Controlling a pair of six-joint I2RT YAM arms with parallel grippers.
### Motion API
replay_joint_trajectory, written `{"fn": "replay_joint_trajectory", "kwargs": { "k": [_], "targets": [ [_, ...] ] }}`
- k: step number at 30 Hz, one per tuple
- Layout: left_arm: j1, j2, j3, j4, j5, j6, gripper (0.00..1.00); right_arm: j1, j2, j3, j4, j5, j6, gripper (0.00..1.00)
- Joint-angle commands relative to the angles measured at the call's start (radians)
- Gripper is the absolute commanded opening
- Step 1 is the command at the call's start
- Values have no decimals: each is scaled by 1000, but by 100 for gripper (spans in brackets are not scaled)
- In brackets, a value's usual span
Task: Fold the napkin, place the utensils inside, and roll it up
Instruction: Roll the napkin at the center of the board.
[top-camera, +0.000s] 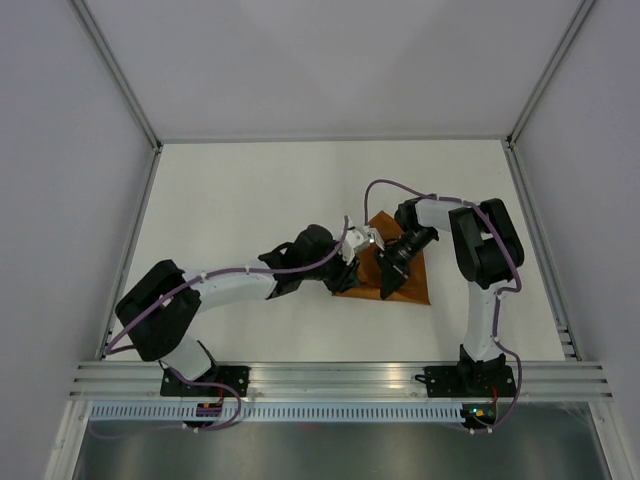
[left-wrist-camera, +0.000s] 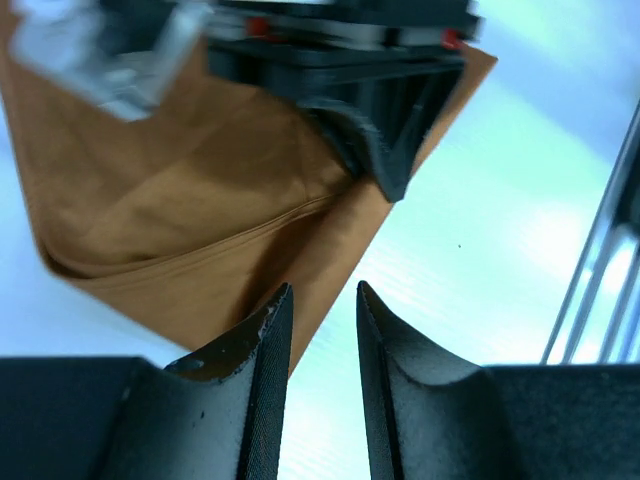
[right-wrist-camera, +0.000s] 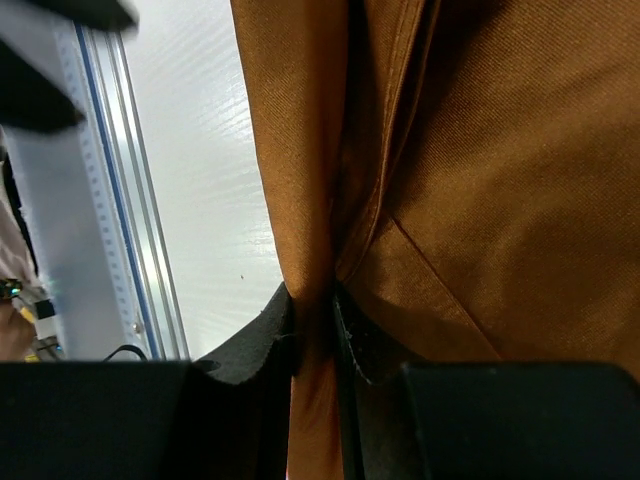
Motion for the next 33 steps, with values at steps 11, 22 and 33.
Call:
{"fn": "replay_joint_trajectory", "kwargs": {
  "k": [11,22,33],
  "targets": [
    [-409,144,-87,405,-666,582,44,-20,183,122,-32,135,-56,3],
    [-454,325,-45,523,-713,748,49,-43,252,206,-110,138,-70,3],
    [-454,379,-25,424,-631,728,45,-49,289,253,-159,134,-84,3]
  ]
}}
